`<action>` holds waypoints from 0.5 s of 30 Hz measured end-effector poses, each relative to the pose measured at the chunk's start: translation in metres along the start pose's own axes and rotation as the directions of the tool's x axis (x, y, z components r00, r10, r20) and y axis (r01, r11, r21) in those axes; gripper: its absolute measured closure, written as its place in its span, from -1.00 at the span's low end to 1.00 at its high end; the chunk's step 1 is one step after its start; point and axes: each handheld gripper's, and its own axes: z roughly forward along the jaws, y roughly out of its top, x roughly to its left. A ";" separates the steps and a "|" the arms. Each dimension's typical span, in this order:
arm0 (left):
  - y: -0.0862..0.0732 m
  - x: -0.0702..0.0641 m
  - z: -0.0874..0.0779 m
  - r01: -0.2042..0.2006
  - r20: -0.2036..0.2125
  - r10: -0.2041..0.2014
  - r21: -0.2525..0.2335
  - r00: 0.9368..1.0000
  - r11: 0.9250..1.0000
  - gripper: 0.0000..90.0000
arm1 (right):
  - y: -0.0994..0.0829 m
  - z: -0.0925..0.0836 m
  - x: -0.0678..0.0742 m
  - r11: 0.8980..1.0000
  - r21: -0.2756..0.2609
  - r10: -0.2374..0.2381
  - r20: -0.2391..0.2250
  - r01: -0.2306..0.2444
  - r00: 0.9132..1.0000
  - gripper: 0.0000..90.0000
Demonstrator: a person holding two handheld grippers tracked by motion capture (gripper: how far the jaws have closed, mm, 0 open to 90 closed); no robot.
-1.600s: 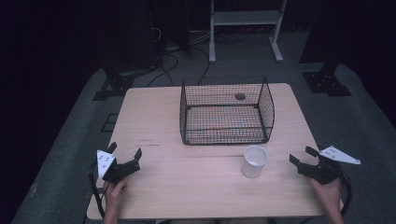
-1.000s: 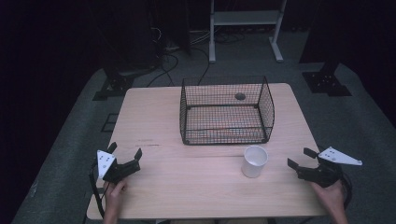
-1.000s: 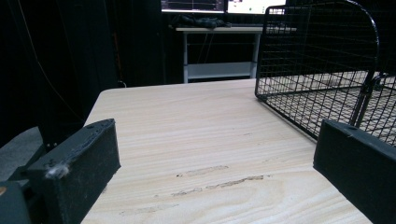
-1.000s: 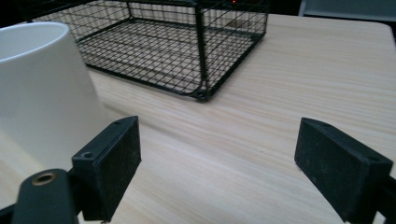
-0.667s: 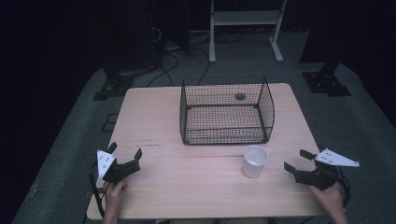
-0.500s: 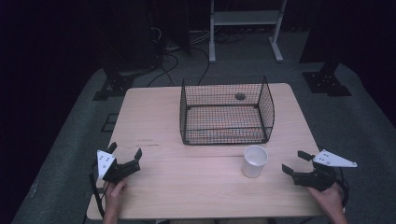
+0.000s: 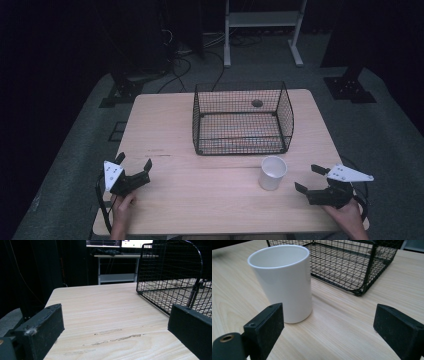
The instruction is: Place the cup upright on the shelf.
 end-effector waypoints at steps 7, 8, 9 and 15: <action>0.000 0.000 0.000 0.000 0.001 0.000 0.000 1.000 1.000 -1.00 | 0.003 0.002 0.006 1.000 -0.001 0.000 -0.033 0.000 0.999 -0.85; 0.000 0.000 0.000 0.000 0.000 0.000 0.000 1.000 1.000 -1.00 | 0.003 0.002 0.006 1.000 -0.001 0.000 -0.033 0.000 0.999 -0.85; 0.000 0.000 0.000 0.001 0.000 -0.001 0.000 1.000 1.000 -1.00 | 0.004 0.002 0.007 1.000 -0.006 0.001 -0.040 -0.001 0.999 -0.85; 0.000 0.000 0.000 0.001 0.000 -0.001 0.000 1.000 1.000 -1.00 | 0.007 0.003 0.012 1.000 -0.005 -0.012 -0.052 0.012 0.999 -0.90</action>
